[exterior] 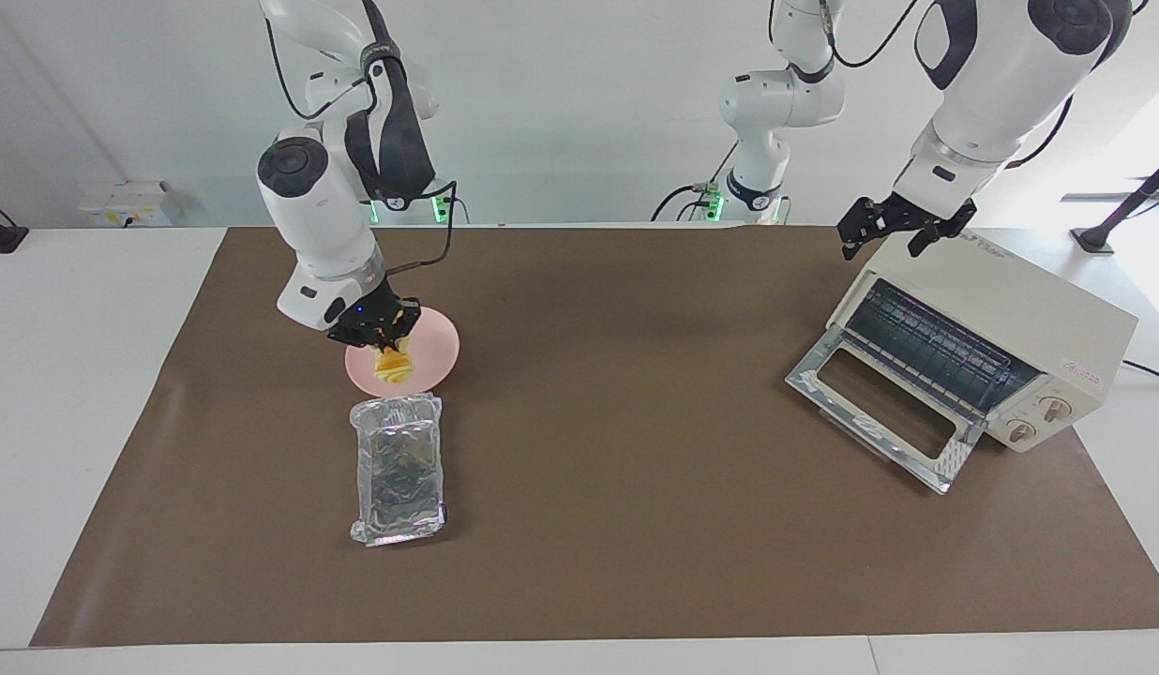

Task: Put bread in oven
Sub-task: 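Lift the bread and lower it into the foil tray, then release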

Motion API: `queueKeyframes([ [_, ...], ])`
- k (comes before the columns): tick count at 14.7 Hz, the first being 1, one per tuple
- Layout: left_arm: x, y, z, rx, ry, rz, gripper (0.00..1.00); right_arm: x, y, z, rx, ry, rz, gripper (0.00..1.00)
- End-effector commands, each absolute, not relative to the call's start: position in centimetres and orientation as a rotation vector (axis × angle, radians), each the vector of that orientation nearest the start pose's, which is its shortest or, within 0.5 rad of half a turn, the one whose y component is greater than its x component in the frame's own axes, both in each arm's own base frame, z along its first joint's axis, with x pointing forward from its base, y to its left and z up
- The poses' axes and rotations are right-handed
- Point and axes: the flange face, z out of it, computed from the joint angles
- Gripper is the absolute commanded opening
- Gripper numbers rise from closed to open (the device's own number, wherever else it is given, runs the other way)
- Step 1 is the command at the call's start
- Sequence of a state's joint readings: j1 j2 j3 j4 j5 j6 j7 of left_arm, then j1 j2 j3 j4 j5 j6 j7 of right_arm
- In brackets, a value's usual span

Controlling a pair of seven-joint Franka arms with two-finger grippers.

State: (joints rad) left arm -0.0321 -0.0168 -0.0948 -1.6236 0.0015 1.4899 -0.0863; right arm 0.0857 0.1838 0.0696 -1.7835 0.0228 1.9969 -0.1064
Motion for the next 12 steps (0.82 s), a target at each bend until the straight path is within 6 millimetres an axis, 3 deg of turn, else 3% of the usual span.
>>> queueKeyframes([
  [1,52.7,-6.6,60.7,-3.126,0.06,0.175,1.0,66.2,8.6,42.4,-3.069,-0.364,-0.048,0.0],
  [3,52.7,-6.5,60.7,-3.127,0.057,0.175,1.0,69.9,8.7,40.0,-3.065,-0.321,-0.054,0.0],
  [5,52.7,-6.5,60.7,-3.127,0.057,0.175,1.0,71.5,9.6,36.8,-3.08,-0.258,-0.036,0.0],
  [6,52.7,-6.5,60.7,-3.127,0.057,0.175,1.0,72.1,10.5,36.1,-3.092,-0.26,-0.065,0.0],
  [8,52.7,-6.5,60.7,-3.127,0.057,0.175,1.0,72.6,10.9,35.1,-3.111,-0.294,-0.116,0.0],
  [12,52.7,-6.5,60.7,-3.127,0.055,0.175,1.0,71.3,11.0,31.5,-3.114,-0.3,-0.117,0.0],
])
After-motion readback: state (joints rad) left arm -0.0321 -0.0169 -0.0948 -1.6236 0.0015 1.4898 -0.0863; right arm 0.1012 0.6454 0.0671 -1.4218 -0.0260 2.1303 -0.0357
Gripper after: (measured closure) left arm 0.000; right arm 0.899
